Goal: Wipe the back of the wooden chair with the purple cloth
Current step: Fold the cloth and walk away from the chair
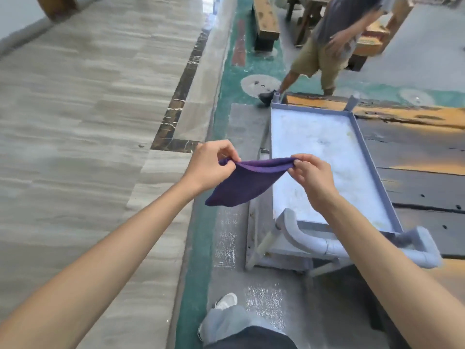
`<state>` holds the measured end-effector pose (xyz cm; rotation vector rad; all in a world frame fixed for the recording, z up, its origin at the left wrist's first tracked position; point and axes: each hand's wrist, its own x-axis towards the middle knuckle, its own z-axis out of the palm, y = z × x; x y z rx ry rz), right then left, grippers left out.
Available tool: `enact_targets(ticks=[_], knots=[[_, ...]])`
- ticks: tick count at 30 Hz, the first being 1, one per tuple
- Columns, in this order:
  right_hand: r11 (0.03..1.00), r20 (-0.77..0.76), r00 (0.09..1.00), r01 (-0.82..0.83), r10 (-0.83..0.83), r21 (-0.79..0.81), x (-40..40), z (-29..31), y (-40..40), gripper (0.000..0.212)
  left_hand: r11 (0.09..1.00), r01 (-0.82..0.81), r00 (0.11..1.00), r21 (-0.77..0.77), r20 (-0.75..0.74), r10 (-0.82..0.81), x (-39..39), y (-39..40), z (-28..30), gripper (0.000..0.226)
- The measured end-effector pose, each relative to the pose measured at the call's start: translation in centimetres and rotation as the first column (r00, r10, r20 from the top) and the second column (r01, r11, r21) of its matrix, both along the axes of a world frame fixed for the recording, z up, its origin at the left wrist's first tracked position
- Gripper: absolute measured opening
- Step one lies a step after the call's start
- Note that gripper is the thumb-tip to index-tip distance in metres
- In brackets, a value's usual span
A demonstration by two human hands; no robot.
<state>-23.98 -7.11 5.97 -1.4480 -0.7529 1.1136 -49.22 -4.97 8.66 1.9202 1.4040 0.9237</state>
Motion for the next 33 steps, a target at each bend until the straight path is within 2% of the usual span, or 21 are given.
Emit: enact_targets(ticks=[4, 8, 11, 14, 20, 24, 27, 31, 33], knots=[[0.981, -0.052, 0.981, 0.189, -0.188, 0.031, 5.1, 0.9, 1.6, 0.017, 0.982, 0.187, 0.982, 0.031, 0.021, -0.188, 6.8, 5.1, 1.2, 0.016], [0.962, -0.091, 0.959, 0.273, -0.270, 0.025, 8.4, 1.5, 1.5, 0.018, 0.949, 0.312, 0.945, 0.056, 0.081, -0.315, 12.5, 7.0, 2.6, 0.012], [0.921, -0.145, 0.915, 0.387, -0.377, 0.041, 11.1, 2.1, 0.2, 0.016, 0.882, 0.469, 0.874, 0.039, 0.119, -0.470, 17.3, 7.6, 3.3, 0.016], [0.862, -0.145, 0.860, 0.502, -0.490, 0.064, 13.4, 2.8, -1.1, 0.017, 0.776, 0.629, 0.757, 0.052, 0.184, -0.627, 21.6, 7.6, 4.5, 0.018], [0.708, -0.073, 0.712, 0.702, -0.699, 0.077, 17.6, 4.5, -3.5, 0.020, 0.474, 0.878, 0.442, 0.068, 0.262, -0.858, 29.3, 6.2, 6.1, 0.011], [0.540, -0.041, 0.550, 0.829, -0.834, 0.145, 19.5, 5.7, -4.8, 0.024, 0.231, 0.969, 0.194, 0.091, 0.307, -0.932, 32.9, 4.7, 7.1, 0.008], [0.465, -0.037, 0.475, 0.873, -0.879, 0.149, 19.9, 5.8, -6.4, 0.029, 0.090, 0.992, 0.056, 0.092, 0.324, -0.944, 34.7, 3.7, 7.2, 0.008], [0.287, -0.055, 0.295, 0.950, -0.954, 0.121, 18.9, 5.0, -10.0, 0.023, -0.121, 0.992, -0.122, 0.025, 0.336, -0.934, 36.2, 1.6, 5.4, 0.009], [0.148, -0.068, 0.155, 0.984, -0.986, 0.095, 17.8, 4.1, -12.7, 0.021, -0.232, 0.973, -0.213, -0.016, 0.341, -0.916, 36.7, -0.4, 4.3, 0.009]])
